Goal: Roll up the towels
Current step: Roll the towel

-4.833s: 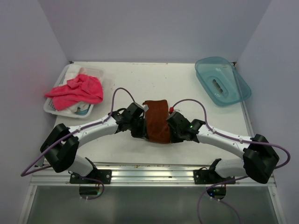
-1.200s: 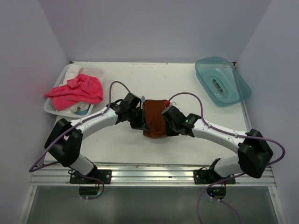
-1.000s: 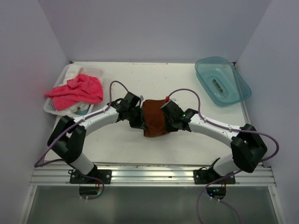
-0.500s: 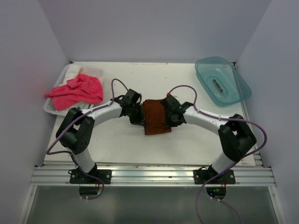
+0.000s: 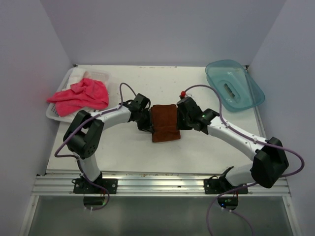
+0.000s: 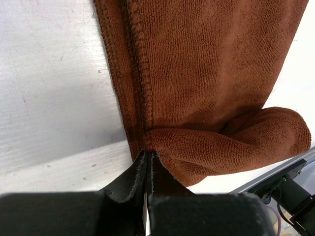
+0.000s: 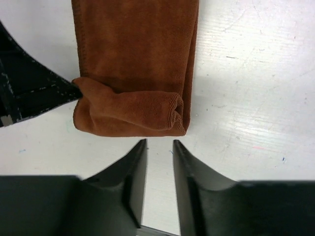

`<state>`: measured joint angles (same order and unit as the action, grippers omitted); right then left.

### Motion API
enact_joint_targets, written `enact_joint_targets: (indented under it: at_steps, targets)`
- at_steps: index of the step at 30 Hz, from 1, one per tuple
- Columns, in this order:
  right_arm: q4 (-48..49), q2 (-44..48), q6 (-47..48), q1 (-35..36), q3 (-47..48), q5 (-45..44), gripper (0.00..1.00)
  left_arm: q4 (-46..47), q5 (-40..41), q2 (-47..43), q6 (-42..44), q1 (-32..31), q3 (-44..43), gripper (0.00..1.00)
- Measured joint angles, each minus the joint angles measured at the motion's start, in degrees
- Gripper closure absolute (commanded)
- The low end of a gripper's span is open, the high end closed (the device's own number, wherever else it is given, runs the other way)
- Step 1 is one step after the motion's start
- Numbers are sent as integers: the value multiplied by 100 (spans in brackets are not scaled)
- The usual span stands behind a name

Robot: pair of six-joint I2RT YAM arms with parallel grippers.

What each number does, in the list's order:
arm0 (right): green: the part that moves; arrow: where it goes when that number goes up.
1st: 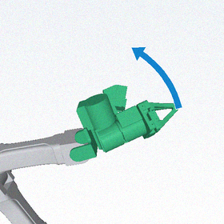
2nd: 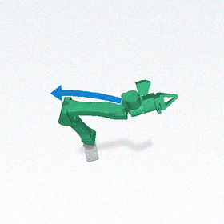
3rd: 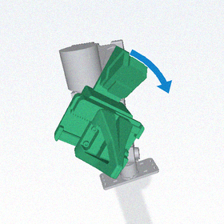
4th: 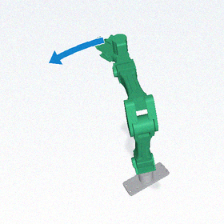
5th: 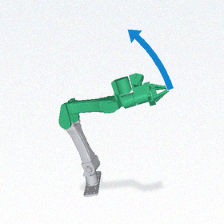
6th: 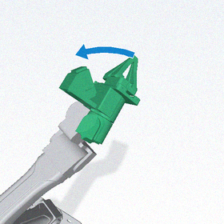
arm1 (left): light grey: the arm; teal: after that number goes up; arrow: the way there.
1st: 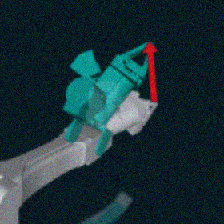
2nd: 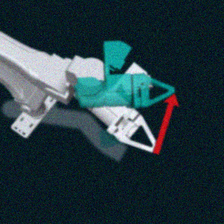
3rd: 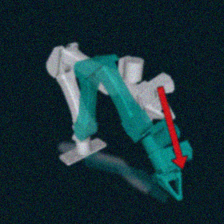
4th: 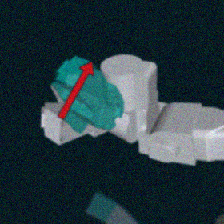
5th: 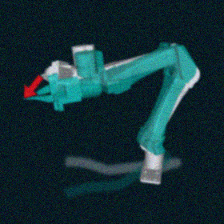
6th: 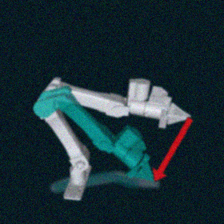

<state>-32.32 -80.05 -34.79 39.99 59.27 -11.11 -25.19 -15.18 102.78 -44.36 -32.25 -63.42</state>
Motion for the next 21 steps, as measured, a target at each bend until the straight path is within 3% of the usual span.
enact_joint_targets:
  at_steps: [3,9,21]
  targets:
    - [-22,-28,146,177,90,-20,81,9,0,44,2,0,-24,100]
    - [-7,-529,315,673,306,-48,84,4,0,74,7,0,-109,100]
    - [118,-1578,354,437,765,-293,89,-22,2,142,57,2,-273,100]
